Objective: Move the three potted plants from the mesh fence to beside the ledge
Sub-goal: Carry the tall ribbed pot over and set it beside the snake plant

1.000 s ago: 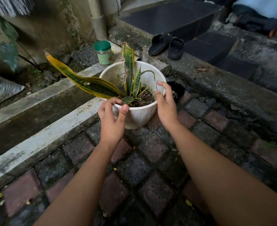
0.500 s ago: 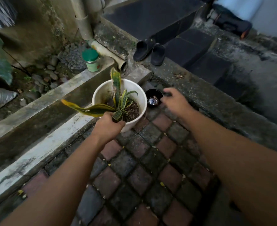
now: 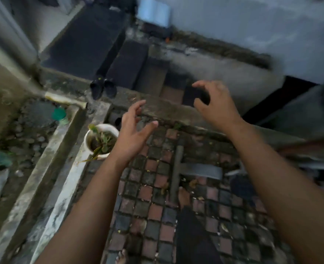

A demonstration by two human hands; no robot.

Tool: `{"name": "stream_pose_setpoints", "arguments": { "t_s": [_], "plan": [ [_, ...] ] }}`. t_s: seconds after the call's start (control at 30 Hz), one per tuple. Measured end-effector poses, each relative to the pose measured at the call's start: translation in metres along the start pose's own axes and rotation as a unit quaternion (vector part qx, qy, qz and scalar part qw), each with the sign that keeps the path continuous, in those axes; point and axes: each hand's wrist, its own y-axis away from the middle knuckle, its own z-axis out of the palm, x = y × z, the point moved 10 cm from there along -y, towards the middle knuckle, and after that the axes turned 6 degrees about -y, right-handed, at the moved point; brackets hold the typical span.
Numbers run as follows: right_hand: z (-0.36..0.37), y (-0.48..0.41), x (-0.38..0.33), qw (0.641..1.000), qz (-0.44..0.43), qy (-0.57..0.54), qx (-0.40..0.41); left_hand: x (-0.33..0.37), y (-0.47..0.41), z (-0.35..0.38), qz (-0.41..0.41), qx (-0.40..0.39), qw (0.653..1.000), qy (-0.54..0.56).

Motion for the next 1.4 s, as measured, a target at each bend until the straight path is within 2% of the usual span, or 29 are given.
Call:
{"name": "stream_pose_setpoints", "arguments": {
  "t_s": [0.1, 0.23, 0.37, 0.47, 0.53, 0.6, 0.7, 0.8, 0.87, 0.97, 1.1, 1.27, 1.33, 1.4],
  "plan": [
    [-0.114, 0.083, -0.007, 0.994, 0.038, 0.025, 0.095, 0.087, 0.04, 0.034, 0.068, -0.071, 0.995, -0.027],
    [-0.229, 0.196, 0.009, 0.976, 0.107, 0.037, 0.187, 0.196, 0.095, 0.091, 0.17, -0.141, 0.974, -0.055],
    [-0.321, 0.299, 0.046, 0.948, 0.17, 0.065, 0.261, 0.289, 0.149, 0.167, 0.282, -0.203, 0.936, -0.057],
    [-0.365, 0.375, 0.097, 0.92, 0.249, 0.058, 0.296, 0.328, 0.192, 0.247, 0.327, -0.277, 0.899, -0.086],
    [-0.376, 0.411, 0.136, 0.905, 0.297, 0.01, 0.304, 0.341, 0.22, 0.306, 0.353, -0.319, 0.872, -0.119],
    [-0.369, 0.418, 0.17, 0.907, 0.316, -0.055, 0.272, 0.348, 0.238, 0.362, 0.37, -0.343, 0.846, -0.175],
    [-0.34, 0.397, 0.203, 0.923, 0.303, -0.128, 0.197, 0.358, 0.232, 0.424, 0.362, -0.325, 0.84, -0.24],
    [-0.333, 0.383, 0.228, 0.916, 0.294, -0.172, 0.214, 0.361, 0.212, 0.468, 0.368, -0.306, 0.811, -0.336],
    [-0.337, 0.381, 0.24, 0.909, 0.296, -0.182, 0.23, 0.357, 0.204, 0.493, 0.38, -0.314, 0.772, -0.401],
    [-0.336, 0.376, 0.252, 0.914, 0.282, -0.201, 0.212, 0.349, 0.202, 0.515, 0.402, -0.33, 0.716, -0.465],
    [-0.334, 0.365, 0.263, 0.926, 0.246, -0.237, 0.161, 0.358, 0.201, 0.528, 0.437, -0.314, 0.695, -0.477],
    [-0.344, 0.361, 0.276, 0.939, 0.188, -0.256, 0.132, 0.383, 0.194, 0.561, 0.465, -0.289, 0.592, -0.592],
    [-0.361, 0.362, 0.285, 0.94, 0.171, -0.266, 0.128, 0.397, 0.188, 0.583, 0.451, -0.302, 0.584, -0.603],
    [-0.391, 0.369, 0.301, 0.946, 0.161, -0.241, 0.143, 0.42, 0.184, 0.613, 0.453, -0.318, 0.6, -0.578]
  ]
}}
